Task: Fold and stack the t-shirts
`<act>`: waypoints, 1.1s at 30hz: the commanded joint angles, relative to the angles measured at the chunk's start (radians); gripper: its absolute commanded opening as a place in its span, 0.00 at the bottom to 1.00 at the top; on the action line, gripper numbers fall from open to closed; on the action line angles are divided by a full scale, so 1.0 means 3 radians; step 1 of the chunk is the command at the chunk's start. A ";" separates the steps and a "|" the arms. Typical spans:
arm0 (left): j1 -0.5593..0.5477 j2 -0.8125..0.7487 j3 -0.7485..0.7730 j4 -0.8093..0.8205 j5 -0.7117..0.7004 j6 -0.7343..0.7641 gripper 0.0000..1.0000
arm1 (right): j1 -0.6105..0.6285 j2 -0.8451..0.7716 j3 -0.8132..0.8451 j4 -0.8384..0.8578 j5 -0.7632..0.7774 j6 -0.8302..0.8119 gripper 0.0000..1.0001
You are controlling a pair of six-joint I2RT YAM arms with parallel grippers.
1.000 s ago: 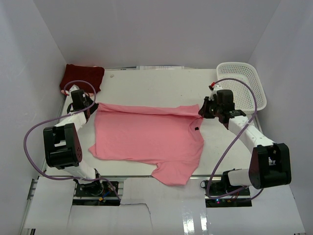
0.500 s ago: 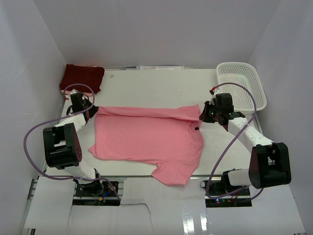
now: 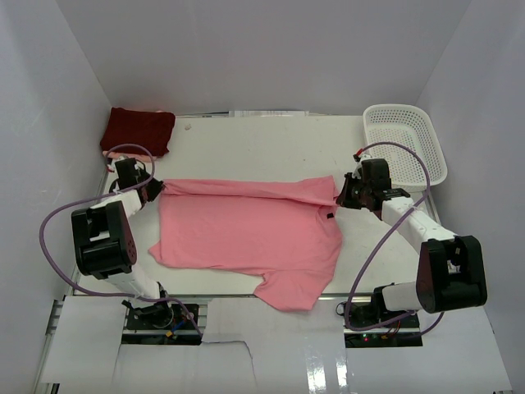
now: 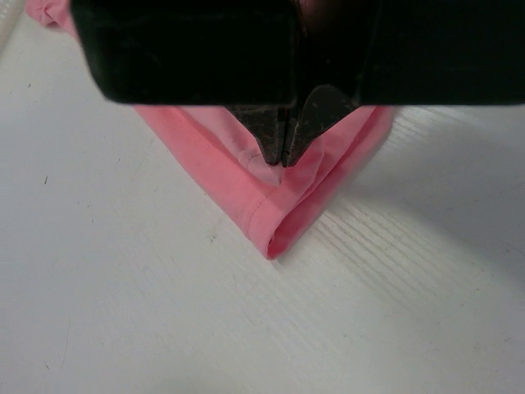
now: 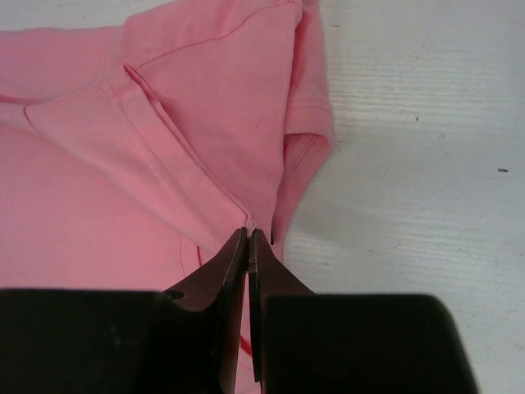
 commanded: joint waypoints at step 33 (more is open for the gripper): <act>0.0194 -0.0117 -0.0169 0.0360 0.0826 0.0136 0.00 | -0.0149 0.0014 -0.0083 -0.0034 -0.0333 0.0023 0.08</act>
